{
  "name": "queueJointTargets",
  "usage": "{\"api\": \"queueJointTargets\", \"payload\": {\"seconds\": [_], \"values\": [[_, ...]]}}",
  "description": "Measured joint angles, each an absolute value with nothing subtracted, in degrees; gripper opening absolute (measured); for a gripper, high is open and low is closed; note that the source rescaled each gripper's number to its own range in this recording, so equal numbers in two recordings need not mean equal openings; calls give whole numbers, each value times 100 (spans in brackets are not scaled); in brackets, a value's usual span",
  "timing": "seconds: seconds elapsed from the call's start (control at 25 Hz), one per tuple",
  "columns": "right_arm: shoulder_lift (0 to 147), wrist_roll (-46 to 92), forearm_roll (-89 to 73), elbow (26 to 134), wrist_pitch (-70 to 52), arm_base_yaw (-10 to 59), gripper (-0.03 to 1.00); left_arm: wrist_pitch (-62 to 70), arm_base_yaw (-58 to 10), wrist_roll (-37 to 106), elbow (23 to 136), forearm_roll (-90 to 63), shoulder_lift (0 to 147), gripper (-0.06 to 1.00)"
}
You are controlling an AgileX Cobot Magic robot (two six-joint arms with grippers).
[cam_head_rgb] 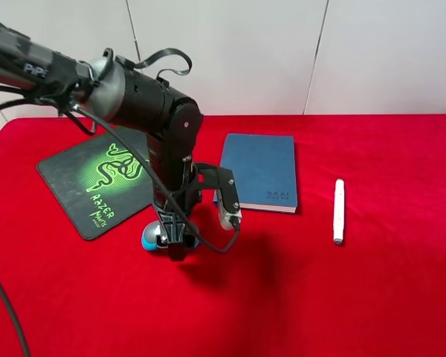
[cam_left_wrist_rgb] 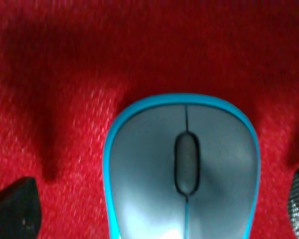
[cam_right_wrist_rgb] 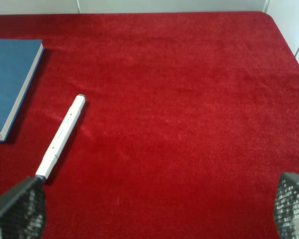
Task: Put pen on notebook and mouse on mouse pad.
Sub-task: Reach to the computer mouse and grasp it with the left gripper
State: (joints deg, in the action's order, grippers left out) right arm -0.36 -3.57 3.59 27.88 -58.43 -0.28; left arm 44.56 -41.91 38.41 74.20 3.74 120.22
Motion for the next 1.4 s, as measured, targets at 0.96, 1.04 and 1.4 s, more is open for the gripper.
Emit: {"api": "queueJointTargets", "payload": {"seconds": [0.96, 1.04, 1.4], "values": [[-36, -357, 359, 2788, -5843, -28, 100, 4442, -4191, 3861, 7420, 377, 12115, 0], [-36, -357, 359, 2788, -5843, -28, 100, 4442, -4191, 3861, 7420, 377, 12115, 0], [-36, -357, 359, 2788, -5843, -28, 100, 4660, -4191, 3861, 7471, 381, 12098, 0]]}}
